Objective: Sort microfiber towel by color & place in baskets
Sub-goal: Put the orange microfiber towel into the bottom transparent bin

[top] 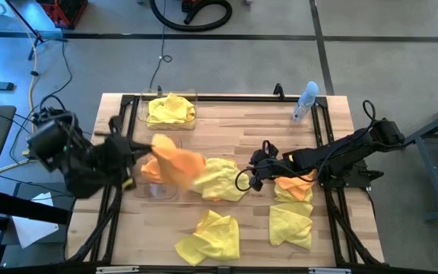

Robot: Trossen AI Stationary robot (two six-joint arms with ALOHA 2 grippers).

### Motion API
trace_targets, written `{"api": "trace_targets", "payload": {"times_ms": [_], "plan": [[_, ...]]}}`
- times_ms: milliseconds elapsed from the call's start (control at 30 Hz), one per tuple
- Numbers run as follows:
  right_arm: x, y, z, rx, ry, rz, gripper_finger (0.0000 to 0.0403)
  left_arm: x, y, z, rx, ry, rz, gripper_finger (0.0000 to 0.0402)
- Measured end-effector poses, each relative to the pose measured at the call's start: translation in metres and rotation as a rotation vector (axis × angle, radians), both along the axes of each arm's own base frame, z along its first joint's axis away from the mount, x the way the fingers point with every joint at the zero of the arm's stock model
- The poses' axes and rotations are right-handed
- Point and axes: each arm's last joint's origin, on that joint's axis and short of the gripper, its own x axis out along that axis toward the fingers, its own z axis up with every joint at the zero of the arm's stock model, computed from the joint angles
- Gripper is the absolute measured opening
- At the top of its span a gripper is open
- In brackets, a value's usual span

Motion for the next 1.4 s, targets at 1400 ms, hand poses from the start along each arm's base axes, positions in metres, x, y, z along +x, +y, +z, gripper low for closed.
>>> {"api": "trace_targets", "payload": {"times_ms": [1400], "plan": [[0.002,-0.004,0.001,0.003,-0.015,-0.016,0.0089,0.041,0.083,-0.201,-0.513,0.627,0.390,0.0000]]}}
